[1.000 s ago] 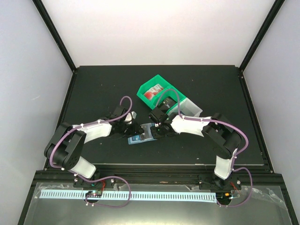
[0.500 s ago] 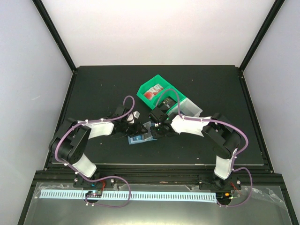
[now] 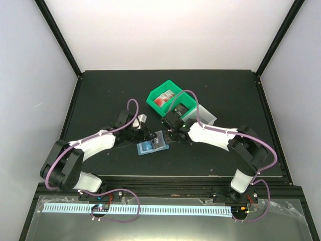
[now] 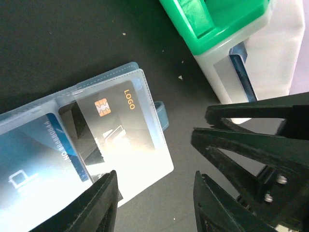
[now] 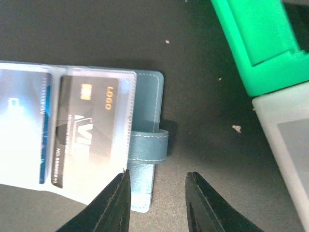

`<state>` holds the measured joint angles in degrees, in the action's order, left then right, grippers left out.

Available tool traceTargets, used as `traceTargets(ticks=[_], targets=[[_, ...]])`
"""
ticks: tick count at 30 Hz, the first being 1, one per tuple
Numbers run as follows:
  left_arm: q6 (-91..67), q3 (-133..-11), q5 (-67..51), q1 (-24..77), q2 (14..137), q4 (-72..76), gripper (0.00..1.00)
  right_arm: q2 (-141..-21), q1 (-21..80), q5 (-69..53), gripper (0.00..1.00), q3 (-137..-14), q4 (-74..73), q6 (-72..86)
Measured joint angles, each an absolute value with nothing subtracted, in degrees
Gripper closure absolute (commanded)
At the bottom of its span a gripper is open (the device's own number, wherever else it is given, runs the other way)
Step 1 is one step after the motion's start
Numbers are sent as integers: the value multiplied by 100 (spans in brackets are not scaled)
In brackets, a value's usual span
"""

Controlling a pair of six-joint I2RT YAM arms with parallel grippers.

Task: Put the credit cards into the card holder
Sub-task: Insert the credit card into the card holder.

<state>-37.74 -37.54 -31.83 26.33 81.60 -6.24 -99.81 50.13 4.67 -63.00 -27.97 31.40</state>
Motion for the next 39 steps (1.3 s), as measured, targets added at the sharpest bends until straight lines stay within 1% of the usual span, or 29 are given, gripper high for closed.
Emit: traceTargets(ticks=[2, 5, 10, 14, 16, 27, 34, 39], targets=[[-3745, -3754, -3022, 2633, 7977, -742, 52, -9828, 5013, 475, 63, -6309, -2810, 3103], [-3723, -3747, -2810, 2633, 7874, -891, 53, -9789, 5039, 421, 61, -6379, -2825, 3000], [-3734, -3616, -2530, 2633, 7874, -1007, 60, -9939, 5286, 399, 55, -6602, -2939, 2738], [-3750, -3371, -2359, 2633, 7874, -1072, 67, -10256, 5577, 399, 53, -6943, -2967, 2536], [-3754, -3245, -2294, 2633, 7874, -1083, 68, -10455, 5690, 399, 52, -7107, -2985, 2453], [-3769, -2961, -2180, 2633, 7793, -958, 70, -11330, 5854, 790, 39, -7647, -3295, 2191], [-3771, -2891, -2141, 2633, 7758, -869, 71, -11557, 5999, 1343, 38, -7942, -3581, 2206], [-3771, -2838, -2119, 2633, 7710, -829, 71, -11633, 6018, 1750, 45, -8005, -3758, 2410]])
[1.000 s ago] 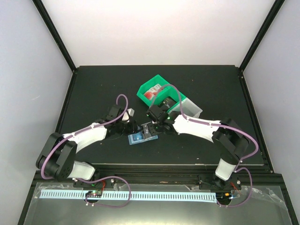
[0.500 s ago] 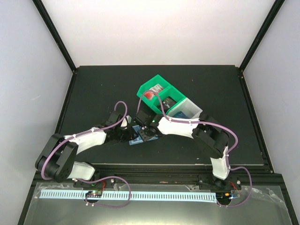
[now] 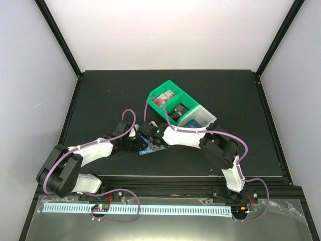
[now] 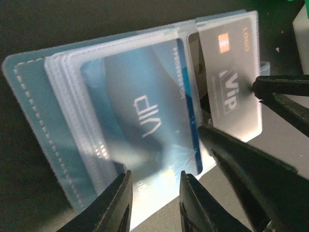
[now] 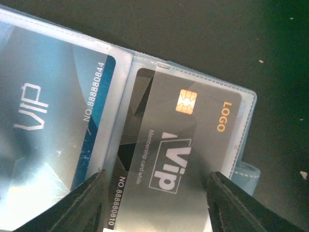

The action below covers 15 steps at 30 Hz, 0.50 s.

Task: Put the credit cards into the card holder
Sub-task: Insert the credit card into the card holder.

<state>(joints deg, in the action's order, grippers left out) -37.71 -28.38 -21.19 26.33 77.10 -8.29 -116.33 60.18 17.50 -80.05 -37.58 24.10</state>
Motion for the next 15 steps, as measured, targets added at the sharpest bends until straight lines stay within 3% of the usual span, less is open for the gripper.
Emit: traceTargets(ticks=[6, 15], targets=[[-3771, -2753, -2080, 2633, 7647, -851, 69, -11646, 6034, 1955, 45, -8068, -3918, 2661], [-3824, -2626, -2058, 2633, 6963, -1048, 54, -11052, 6029, 1326, 45, -7824, -3660, 2698]])
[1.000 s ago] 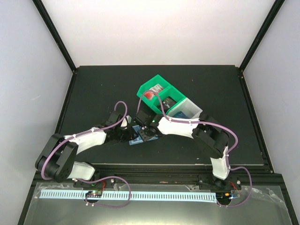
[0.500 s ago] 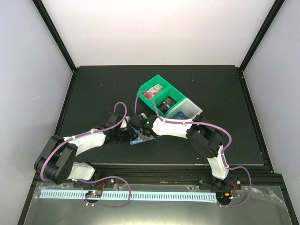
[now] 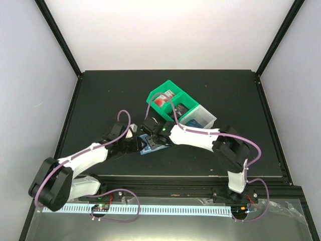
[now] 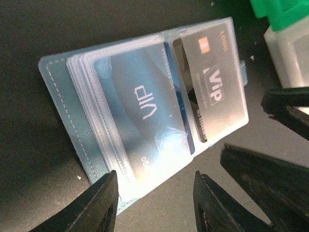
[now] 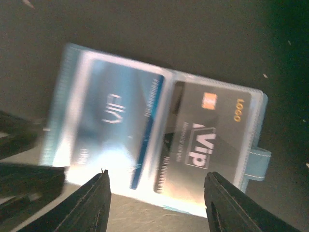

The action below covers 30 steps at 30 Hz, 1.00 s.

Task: Put the credit cards into the card holder
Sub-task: Insert the credit card into the card holder, then turn over the card slot in the card holder.

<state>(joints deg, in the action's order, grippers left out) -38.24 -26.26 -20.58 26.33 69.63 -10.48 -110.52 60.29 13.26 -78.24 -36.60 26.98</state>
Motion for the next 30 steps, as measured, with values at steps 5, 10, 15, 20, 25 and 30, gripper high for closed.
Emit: traceTargets(ticks=[5, 10, 15, 20, 25, 30], targets=[[-3955, -2620, -1695, 2633, 6477, -1238, 52, -10665, 6029, 773, 54, -7808, -3339, 2659], [-4128, -2506, -1409, 2593, 6156, -1361, 49, -10768, 6029, 246, 61, -7806, -3162, 2593], [-4219, -2418, -1376, 2541, 6121, -1347, 53, -11072, 6029, -14, 64, -7806, -3081, 2596], [-4285, -2281, -1612, 2475, 6287, -1107, 59, -11330, 6029, 58, 65, -7806, -3131, 2650], [-4353, -2246, -1833, 2469, 6499, -880, 61, -11421, 6027, 375, 72, -7806, -3275, 2781], [-4362, -2244, -1925, 2436, 6573, -740, 62, -11421, 6001, 635, 82, -7806, -3288, 2971]])
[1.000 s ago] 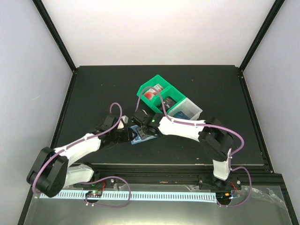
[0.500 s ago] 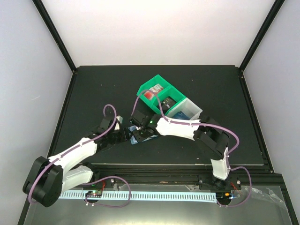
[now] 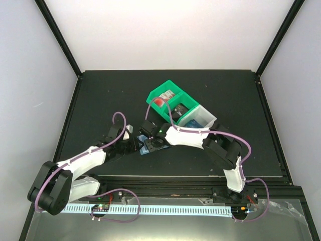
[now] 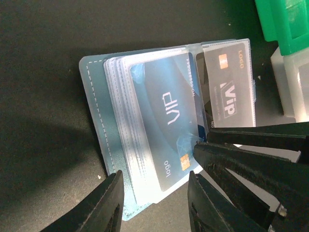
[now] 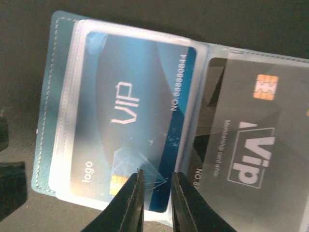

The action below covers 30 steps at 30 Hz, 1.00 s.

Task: Put the credit cards into the card holder
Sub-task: Turn over the card slot in the card holder.

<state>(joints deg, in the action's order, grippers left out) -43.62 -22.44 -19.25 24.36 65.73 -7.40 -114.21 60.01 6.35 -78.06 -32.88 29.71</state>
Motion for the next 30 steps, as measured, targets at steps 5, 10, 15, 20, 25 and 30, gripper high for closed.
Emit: traceTargets(ticks=[5, 10, 15, 20, 25, 30], targets=[[-4364, -2244, -1975, 2432, 6578, -655, 62, -11421, 5878, 698, 84, -7806, -3258, 3094], [-4364, -2244, -2043, 2399, 6709, -552, 62, -11424, 5782, 696, 84, -7806, -3251, 3105], [-4372, -2244, -2126, 2397, 6873, -438, 62, -11469, 5771, 670, 85, -7808, -3232, 3103], [-4401, -2246, -2233, 2394, 6991, -294, 61, -11546, 5771, 607, 86, -7808, -3197, 3100], [-4438, -2246, -2324, 2383, 7076, -167, 62, -11546, 5771, 574, 86, -7808, -3181, 3100], [-4475, -2246, -2436, 2368, 7247, -12, 65, -11546, 5771, 537, 86, -7808, -3166, 3100]])
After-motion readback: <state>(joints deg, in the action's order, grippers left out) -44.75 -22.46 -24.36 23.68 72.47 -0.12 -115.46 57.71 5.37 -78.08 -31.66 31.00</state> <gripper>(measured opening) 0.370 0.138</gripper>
